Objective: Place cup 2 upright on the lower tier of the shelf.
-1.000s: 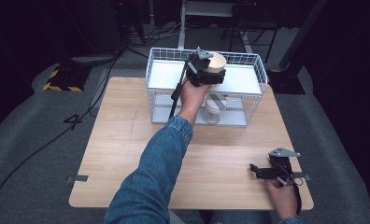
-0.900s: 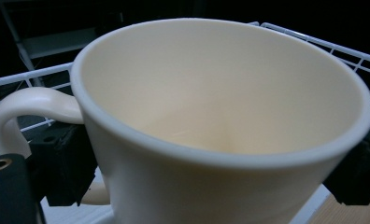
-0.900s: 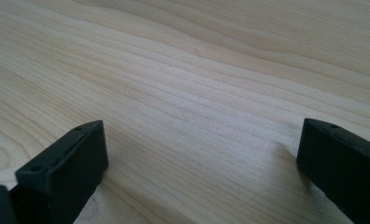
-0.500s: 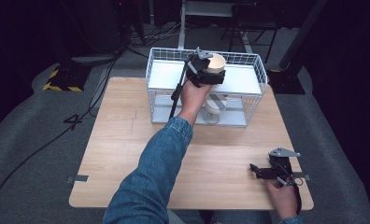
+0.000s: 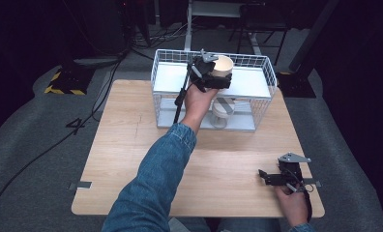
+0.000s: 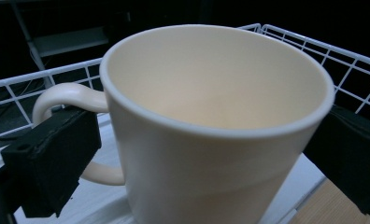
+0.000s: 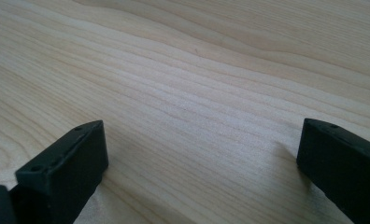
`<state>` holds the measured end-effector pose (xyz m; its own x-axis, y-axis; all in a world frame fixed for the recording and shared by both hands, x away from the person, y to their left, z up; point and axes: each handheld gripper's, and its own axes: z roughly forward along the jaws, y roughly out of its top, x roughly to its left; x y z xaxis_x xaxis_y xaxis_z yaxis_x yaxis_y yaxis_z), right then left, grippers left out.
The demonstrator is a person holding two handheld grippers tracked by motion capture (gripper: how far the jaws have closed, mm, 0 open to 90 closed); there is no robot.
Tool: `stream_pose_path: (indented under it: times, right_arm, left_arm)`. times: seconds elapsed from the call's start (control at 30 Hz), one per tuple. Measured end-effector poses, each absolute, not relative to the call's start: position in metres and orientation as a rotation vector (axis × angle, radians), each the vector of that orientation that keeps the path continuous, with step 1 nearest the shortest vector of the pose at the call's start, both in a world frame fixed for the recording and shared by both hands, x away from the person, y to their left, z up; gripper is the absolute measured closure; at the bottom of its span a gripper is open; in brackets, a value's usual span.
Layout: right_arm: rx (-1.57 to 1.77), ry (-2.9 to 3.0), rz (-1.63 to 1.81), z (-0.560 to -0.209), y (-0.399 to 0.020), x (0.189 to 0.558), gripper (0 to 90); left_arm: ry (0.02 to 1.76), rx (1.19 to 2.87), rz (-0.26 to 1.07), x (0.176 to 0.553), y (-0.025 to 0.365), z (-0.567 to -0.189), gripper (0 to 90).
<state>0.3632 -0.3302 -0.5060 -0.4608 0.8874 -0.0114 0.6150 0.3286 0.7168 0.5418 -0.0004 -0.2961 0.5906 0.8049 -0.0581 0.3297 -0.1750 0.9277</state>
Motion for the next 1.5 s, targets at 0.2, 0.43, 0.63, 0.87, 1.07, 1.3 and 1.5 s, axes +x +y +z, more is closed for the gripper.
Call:
stream_pose_path:
  times: [0.2,0.43,0.63,0.87,1.07,1.3,1.5]
  right_arm:
    - [1.33,2.197,0.919,-0.506,-0.33,0.363,2.0]
    - [1.322,2.209,0.925,-0.506,-0.33,0.364,2.0]
    - [1.271,2.255,0.94,-0.506,-0.333,0.368,1.7]
    - [1.237,2.285,0.96,-0.506,-0.337,0.373,2.1]
    - [1.237,2.285,0.959,-0.506,-0.336,0.373,2.1]
    - [1.236,2.285,0.959,-0.506,-0.336,0.373,2.1]
    - [1.237,2.285,0.959,-0.506,-0.336,0.373,2.1]
  left_arm:
    - [0.922,1.737,0.566,0.528,0.009,-0.292,0.0]
    - [0.891,1.735,0.567,0.509,0.019,-0.284,0.0]
    - [0.866,1.743,0.572,0.492,0.031,-0.276,0.0]
    - [0.861,1.74,0.58,0.472,0.048,-0.269,0.0]
    - [0.86,1.735,0.592,0.458,0.062,-0.266,0.0]
    - [0.865,1.743,0.594,0.443,0.078,-0.269,0.0]
    - [0.871,1.749,0.615,0.429,0.094,-0.275,0.0]
